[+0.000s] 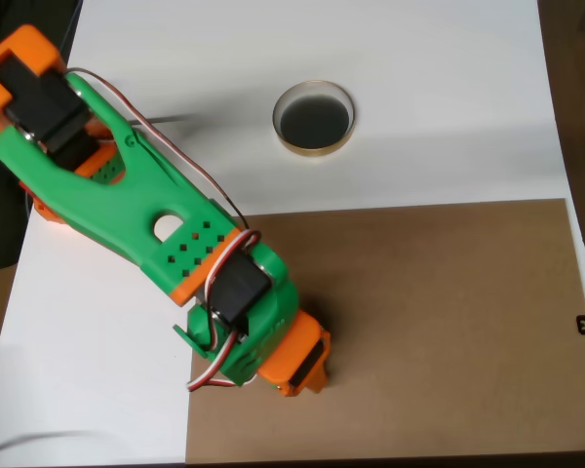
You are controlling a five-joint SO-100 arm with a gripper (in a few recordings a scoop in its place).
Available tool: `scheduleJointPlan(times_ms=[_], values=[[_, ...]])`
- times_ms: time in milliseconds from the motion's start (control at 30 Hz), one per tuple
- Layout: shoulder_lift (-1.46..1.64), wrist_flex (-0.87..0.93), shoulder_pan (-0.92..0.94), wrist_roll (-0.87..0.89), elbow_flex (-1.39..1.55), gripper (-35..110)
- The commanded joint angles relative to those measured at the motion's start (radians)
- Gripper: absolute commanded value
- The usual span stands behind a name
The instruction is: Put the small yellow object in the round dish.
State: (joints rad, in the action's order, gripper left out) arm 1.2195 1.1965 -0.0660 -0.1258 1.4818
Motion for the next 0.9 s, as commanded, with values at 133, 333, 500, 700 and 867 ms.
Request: scheduleJointPlan(times_ms=[133, 333, 500, 700, 867], values=[[0.023, 0.008, -0.005, 0.006, -0.087, 0], [0.112, 0.071, -0.048, -0.009, -0.100, 0], [0.222, 0.130, -0.140, -0.049, -0.098, 0], [0.327, 0.215, -0.276, -0.091, -0.118, 0], [0.394, 0.265, -0.397, -0.077, -0.103, 0]])
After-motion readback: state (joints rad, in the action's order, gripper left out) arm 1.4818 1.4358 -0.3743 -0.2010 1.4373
